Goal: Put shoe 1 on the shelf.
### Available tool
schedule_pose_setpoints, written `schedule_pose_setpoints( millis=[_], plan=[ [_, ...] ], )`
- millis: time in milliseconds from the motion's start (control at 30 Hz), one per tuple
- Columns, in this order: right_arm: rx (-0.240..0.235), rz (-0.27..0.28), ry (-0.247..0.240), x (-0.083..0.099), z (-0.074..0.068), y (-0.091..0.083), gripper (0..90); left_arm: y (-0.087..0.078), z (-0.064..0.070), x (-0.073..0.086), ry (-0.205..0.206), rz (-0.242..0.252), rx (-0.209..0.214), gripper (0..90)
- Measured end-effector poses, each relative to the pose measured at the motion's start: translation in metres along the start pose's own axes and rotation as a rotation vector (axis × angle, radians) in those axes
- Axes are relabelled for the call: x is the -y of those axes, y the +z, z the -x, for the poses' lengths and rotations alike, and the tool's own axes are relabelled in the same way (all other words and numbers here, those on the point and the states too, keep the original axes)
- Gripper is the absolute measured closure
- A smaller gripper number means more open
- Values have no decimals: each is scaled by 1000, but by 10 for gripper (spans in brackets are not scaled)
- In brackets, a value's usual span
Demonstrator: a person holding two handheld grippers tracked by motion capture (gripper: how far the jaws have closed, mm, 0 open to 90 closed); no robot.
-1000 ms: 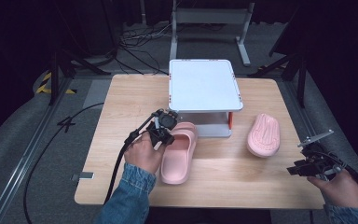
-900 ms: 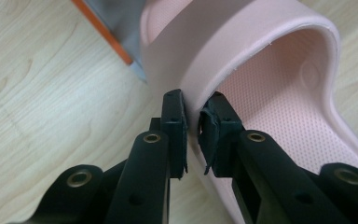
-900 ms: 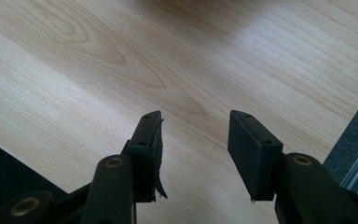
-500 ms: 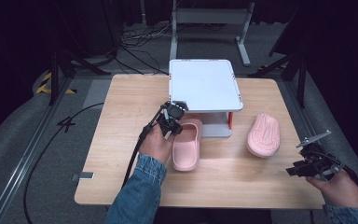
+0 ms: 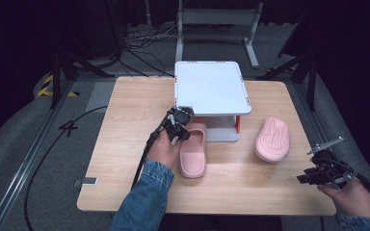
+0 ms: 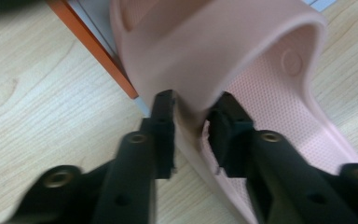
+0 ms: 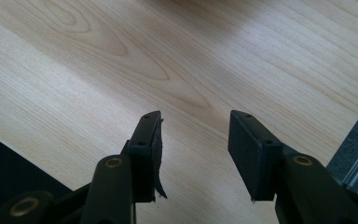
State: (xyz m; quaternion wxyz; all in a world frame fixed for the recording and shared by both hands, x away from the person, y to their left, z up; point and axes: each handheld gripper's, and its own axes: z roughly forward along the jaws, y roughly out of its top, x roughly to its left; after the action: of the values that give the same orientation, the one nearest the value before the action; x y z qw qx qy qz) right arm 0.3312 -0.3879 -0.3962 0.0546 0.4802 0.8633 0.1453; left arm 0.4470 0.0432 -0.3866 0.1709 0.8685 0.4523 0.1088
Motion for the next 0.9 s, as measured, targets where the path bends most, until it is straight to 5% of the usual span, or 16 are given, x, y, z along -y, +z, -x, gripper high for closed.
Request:
schedule_pose_setpoints(
  millis=[267,533,633,767,900],
  plan=[
    [-3,7,-17,-9,0,0,543,-25,2,16,4,13,45,556],
    [-11,20,-57,-27,-2,-1,538,-58,18,56,59,-9,126,526],
    [-14,25,-73,-33,-3,-1,538,-57,22,67,78,-31,143,521],
    [-18,30,-83,-38,-4,1,537,-44,29,91,117,-143,168,533],
    [-21,26,-94,-41,-5,2,538,-30,32,100,128,-178,216,559]
  ],
)
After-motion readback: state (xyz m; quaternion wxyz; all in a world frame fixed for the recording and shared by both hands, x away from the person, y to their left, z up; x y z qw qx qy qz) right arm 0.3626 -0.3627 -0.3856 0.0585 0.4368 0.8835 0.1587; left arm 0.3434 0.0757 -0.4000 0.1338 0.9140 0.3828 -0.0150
